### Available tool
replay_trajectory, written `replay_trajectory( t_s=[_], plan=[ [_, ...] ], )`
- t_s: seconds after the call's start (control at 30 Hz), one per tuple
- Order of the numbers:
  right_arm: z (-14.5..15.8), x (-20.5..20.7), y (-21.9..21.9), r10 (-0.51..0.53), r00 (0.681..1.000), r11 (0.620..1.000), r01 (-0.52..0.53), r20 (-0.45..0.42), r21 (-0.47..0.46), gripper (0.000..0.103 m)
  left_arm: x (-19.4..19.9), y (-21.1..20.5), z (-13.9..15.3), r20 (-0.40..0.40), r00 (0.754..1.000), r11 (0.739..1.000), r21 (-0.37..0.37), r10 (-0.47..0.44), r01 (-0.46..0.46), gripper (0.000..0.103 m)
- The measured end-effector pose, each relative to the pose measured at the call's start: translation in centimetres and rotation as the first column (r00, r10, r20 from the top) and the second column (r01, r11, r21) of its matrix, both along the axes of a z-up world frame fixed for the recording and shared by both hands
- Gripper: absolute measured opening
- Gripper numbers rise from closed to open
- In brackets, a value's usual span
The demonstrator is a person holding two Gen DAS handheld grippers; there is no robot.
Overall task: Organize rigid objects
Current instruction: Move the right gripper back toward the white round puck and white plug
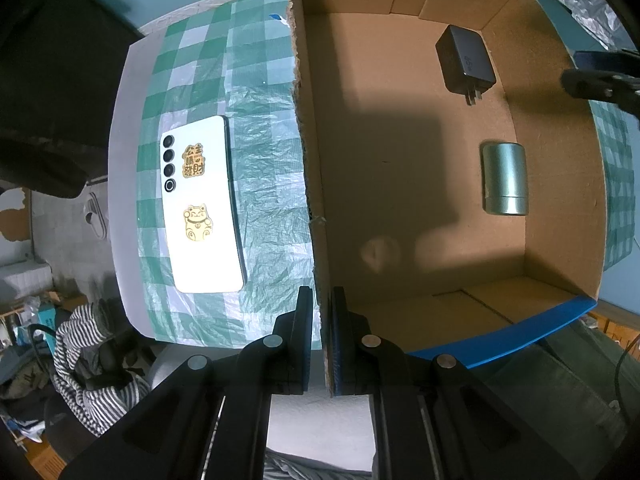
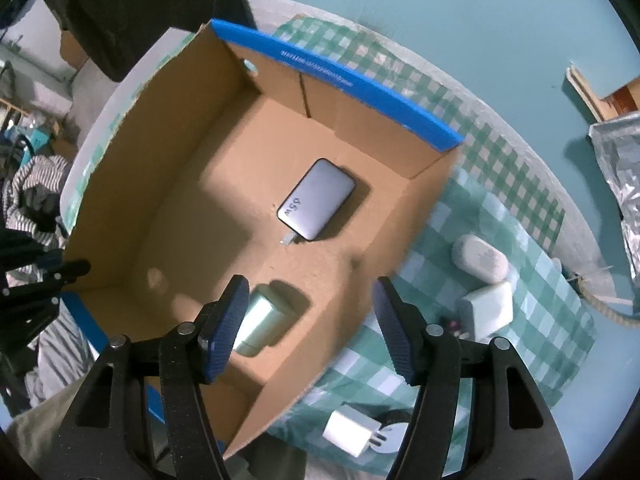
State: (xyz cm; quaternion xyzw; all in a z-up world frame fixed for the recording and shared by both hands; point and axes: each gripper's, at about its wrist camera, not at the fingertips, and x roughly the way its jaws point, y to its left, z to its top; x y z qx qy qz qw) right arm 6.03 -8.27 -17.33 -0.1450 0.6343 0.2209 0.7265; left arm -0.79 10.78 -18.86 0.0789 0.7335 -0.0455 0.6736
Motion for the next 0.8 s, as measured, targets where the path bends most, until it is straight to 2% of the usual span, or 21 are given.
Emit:
replay_trajectory(
  t_s=[0.33,0.8],
  plan=[
    [1.5,-1.6,-4.5,-0.062,0.998,0.998,0.062,0.011,0.010,0.065,0.0,-0.1,0.1,0.001,1.000,1.000,0.001,-0.003,0.003,0.009],
    [-0.4,-4.6,-12.2,-0.203,0.978,0.979,0.202,-0.051,-0.018,0.065,-0.2,-0.2,0.1,-0.003,1.000,1.000,0.005,-0.021,0.021,0.009]
  ],
)
